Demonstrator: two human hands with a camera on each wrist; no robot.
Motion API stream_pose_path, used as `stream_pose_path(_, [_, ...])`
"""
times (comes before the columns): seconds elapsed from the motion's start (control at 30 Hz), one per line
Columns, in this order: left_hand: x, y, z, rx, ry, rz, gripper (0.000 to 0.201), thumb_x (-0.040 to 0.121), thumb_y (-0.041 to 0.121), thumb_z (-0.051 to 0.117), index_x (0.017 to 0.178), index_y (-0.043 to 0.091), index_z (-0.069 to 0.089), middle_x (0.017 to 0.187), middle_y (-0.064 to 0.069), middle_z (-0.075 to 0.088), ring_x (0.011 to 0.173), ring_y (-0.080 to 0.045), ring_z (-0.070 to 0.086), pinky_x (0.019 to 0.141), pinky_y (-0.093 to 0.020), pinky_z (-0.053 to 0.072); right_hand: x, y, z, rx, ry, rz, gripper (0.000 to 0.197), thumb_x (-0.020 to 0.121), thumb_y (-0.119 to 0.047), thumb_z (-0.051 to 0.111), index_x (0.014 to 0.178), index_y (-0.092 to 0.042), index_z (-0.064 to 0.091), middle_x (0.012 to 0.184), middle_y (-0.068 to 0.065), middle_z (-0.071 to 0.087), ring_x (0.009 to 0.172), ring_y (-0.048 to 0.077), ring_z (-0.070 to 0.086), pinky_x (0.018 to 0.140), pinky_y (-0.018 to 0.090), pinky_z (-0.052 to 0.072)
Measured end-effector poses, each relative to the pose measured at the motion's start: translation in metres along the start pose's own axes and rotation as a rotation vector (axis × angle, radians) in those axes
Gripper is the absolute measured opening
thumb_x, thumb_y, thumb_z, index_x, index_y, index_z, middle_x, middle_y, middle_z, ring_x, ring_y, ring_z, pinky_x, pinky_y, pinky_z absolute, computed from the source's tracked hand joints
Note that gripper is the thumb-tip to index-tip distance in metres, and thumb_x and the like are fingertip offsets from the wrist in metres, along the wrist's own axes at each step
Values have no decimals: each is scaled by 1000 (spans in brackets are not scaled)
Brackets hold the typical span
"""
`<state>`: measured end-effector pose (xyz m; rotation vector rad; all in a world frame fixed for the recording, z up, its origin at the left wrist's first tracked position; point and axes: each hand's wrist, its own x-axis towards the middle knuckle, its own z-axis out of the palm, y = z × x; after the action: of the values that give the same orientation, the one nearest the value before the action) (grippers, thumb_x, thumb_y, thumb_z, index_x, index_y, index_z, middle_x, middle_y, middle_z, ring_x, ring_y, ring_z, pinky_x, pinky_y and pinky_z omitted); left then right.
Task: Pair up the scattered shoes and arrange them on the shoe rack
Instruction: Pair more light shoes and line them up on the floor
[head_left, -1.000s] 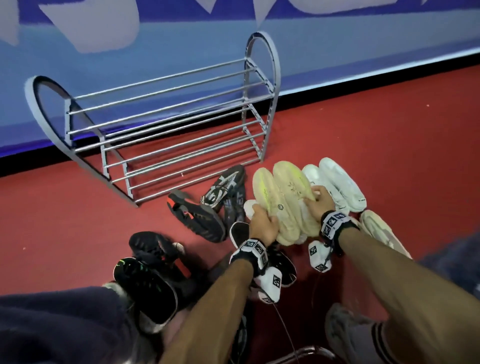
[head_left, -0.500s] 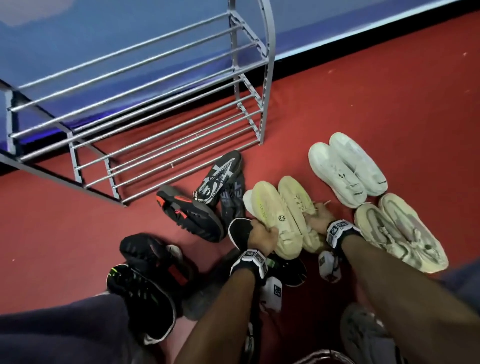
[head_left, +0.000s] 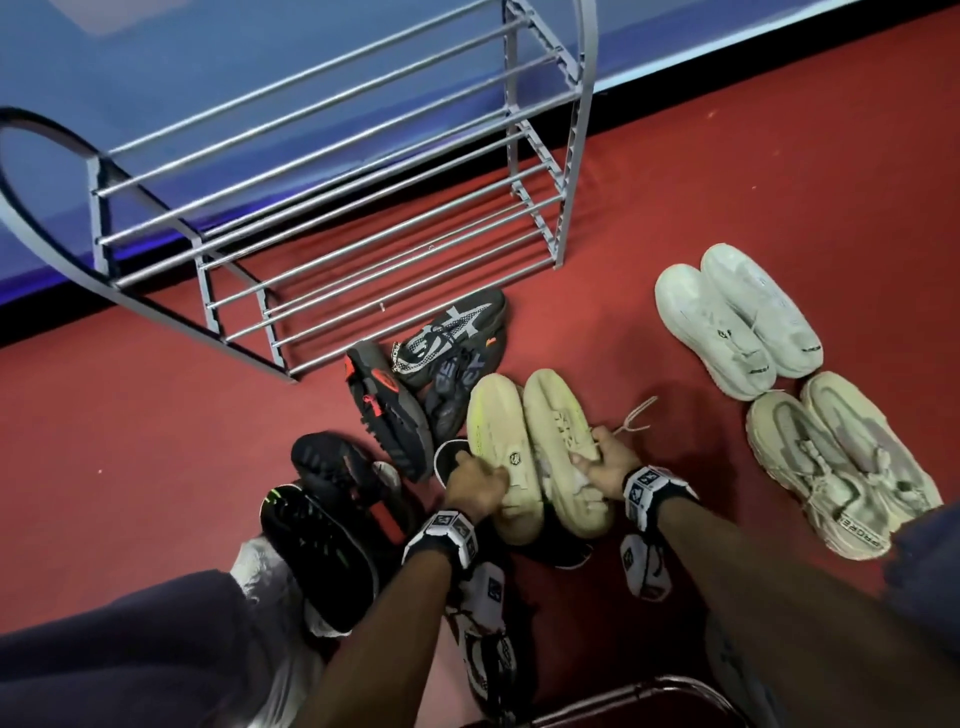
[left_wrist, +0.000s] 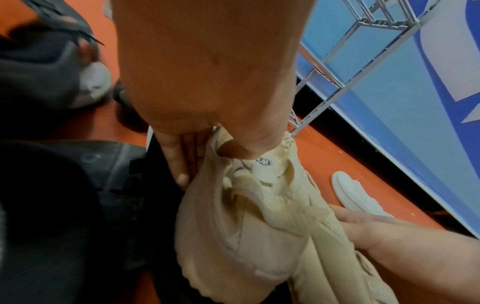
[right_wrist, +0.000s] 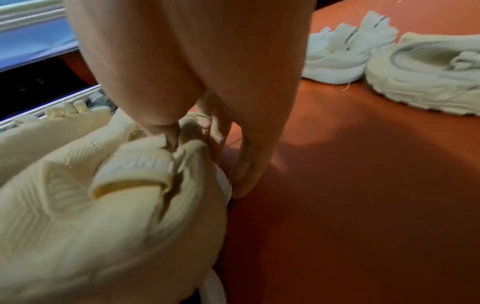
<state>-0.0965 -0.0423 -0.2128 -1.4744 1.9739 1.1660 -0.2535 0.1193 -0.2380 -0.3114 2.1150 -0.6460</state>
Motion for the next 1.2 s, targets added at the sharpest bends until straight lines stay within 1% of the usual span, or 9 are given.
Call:
stream_pose_path(0.07, [-1, -18, -13, -3, 14, -23, 44, 91, 36, 62, 117, 5, 43, 125, -19, 63, 119, -36, 60, 95, -36, 48, -9, -11, 16, -12, -52, -27, 39, 93, -24, 66, 127, -14, 48, 109, 0, 63, 98, 18, 61, 68, 17, 43])
stream_pose_path(0.2, [-2, -32, -25, -50, 36, -60, 55, 90, 39, 65, 125, 1, 46, 127, -17, 62, 119, -35, 60, 91, -34, 46, -14, -20, 33, -37, -99, -64, 42, 91, -27, 68, 127, -14, 49, 110, 1, 65, 105, 22, 63, 79, 19, 39])
stream_pose_path(0.4, [-1, -21, -20, -206, 74, 29, 47, 87, 46, 64, 118, 10, 59, 115, -10, 71, 103, -28, 67, 94, -39, 54, -13, -14, 7, 94, -14, 29, 37, 88, -26, 74, 117, -15, 53, 108, 0, 61, 97, 18, 56, 77, 22, 37])
stream_pose_path(0.6, [1, 48, -4, -340, 37, 126, 36, 93, 37, 60, 117, 11, 55, 121, -9, 68, 112, -27, 63, 102, -40, 50, 4, -24, -49, 441, 289, -9, 35, 87, -17, 74, 121, -20, 64, 114, 4, 67, 101, 24, 66, 84, 32, 55])
stream_pose_path(0.73, [13, 97, 23, -369, -5, 184, 43, 92, 36, 55, 117, 1, 61, 112, -4, 70, 103, -23, 67, 94, -38, 54, 28, -38, -95, 369, 406, -96, 37, 91, -15, 66, 127, -20, 64, 118, 5, 70, 107, 24, 65, 97, 39, 53])
stream_pose_path(0.83, [43, 117, 54, -242, -114, 216, 37, 91, 26, 51, 101, -5, 69, 97, -19, 75, 88, -34, 74, 80, -46, 61, 44, -34, -112, 204, 408, -28, 44, 91, -9, 54, 133, -19, 61, 123, 6, 67, 115, 27, 62, 102, 33, 47])
stream_pose_path(0.9, [65, 117, 73, -136, -165, 209, 40, 82, 25, 50, 104, -1, 70, 104, -20, 73, 96, -36, 73, 83, -45, 61, 50, -24, -109, 145, 384, 61, 51, 88, -8, 49, 137, -17, 57, 129, 9, 64, 121, 31, 58, 104, 34, 43])
stream_pose_path(1.07, [63, 119, 70, -86, -118, 125, 70, 85, 57, 43, 124, 0, 56, 119, -21, 69, 104, -43, 69, 91, -47, 57, 62, 19, -83, -144, 354, 195, 65, 92, -35, 51, 152, -38, 27, 144, 14, 45, 131, 41, 42, 109, 49, 38])
stream_pose_path(1.2, [52, 122, 68, -8, -130, 161, 67, 96, 25, 62, 141, -9, 25, 135, -21, 55, 123, -39, 58, 97, -38, 48, 66, 39, -88, -33, 261, -2, 74, 89, -10, 52, 152, -41, 30, 140, 7, 58, 122, 33, 57, 106, 39, 46])
